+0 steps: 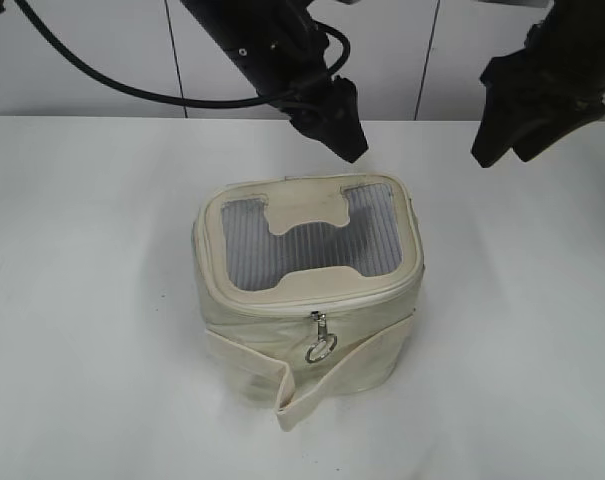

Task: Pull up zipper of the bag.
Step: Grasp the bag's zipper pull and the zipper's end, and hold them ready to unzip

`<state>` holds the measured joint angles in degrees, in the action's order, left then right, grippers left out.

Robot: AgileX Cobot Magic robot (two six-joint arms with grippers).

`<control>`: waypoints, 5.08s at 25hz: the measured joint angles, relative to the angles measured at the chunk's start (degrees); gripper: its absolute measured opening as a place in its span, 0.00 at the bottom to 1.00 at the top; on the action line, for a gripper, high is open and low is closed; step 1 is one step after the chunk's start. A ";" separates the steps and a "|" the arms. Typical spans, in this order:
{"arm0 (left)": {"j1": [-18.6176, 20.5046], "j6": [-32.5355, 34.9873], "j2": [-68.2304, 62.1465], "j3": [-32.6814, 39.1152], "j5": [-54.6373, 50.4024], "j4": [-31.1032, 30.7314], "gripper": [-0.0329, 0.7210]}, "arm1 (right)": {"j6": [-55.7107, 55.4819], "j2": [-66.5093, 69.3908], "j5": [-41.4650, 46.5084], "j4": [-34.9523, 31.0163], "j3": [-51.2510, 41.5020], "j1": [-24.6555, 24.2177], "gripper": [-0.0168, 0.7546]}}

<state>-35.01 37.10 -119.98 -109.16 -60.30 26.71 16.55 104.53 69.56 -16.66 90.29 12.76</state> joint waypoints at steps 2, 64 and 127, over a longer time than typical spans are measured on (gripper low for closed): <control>0.00 2.24 -0.90 -0.06 -1.19 2.11 0.73 | -0.07 -1.65 0.00 0.00 -2.72 -0.80 0.59; -2.55 11.75 -5.83 -0.16 -7.67 10.18 0.15 | 50.05 -6.46 -25.10 -21.21 -31.07 -1.04 0.59; -2.72 11.41 -5.82 -0.16 -8.01 10.25 0.15 | 45.63 -4.83 -15.00 -21.85 -31.13 -1.04 0.03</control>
<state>-37.73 48.51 -125.79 -109.32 -68.31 36.96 62.18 99.71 54.56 -38.50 59.15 11.72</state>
